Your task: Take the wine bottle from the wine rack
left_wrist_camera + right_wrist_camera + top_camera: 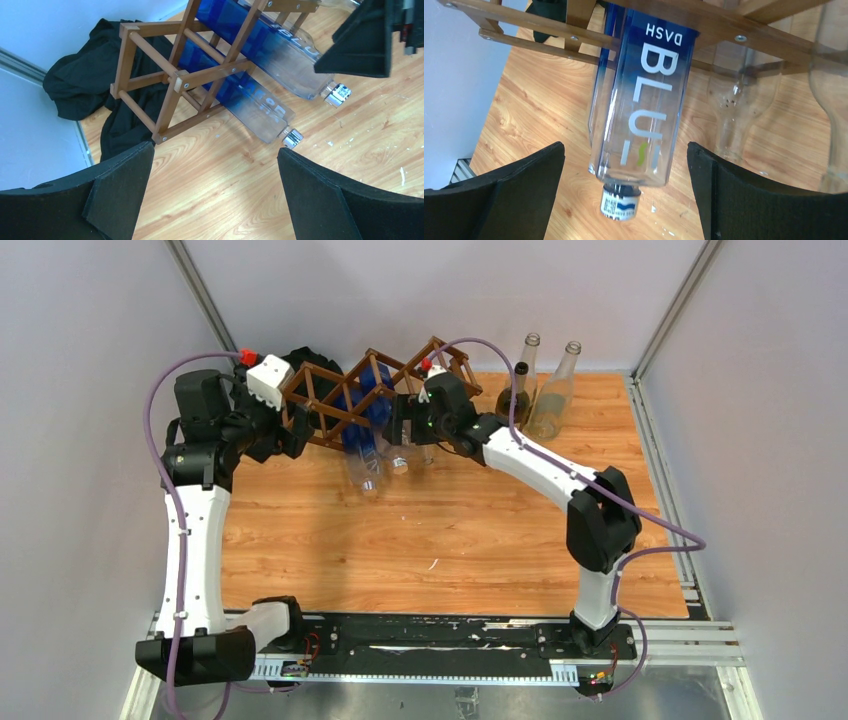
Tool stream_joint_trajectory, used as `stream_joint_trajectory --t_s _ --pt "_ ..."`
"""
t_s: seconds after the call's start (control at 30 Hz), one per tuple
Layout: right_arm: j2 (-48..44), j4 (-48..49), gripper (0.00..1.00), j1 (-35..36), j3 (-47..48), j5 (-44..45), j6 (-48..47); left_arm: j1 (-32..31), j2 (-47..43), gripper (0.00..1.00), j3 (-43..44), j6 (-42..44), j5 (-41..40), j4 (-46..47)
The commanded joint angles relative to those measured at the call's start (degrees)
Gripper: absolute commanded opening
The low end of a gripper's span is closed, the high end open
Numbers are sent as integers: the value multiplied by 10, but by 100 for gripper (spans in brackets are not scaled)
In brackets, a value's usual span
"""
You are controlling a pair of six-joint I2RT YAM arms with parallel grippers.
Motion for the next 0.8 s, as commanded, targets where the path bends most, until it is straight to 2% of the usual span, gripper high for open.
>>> stream_joint_trajectory --t_s 0.0,0.4,0.77 --pt "42 3 96 7 49 -15 19 5 -13 100 -12 10 7 3" --pt "132 35 97 8 91 11 39 5 -24 100 -14 8 24 1" --pt "170 103 98 7 93 32 72 5 -29 100 -24 14 22 -3"
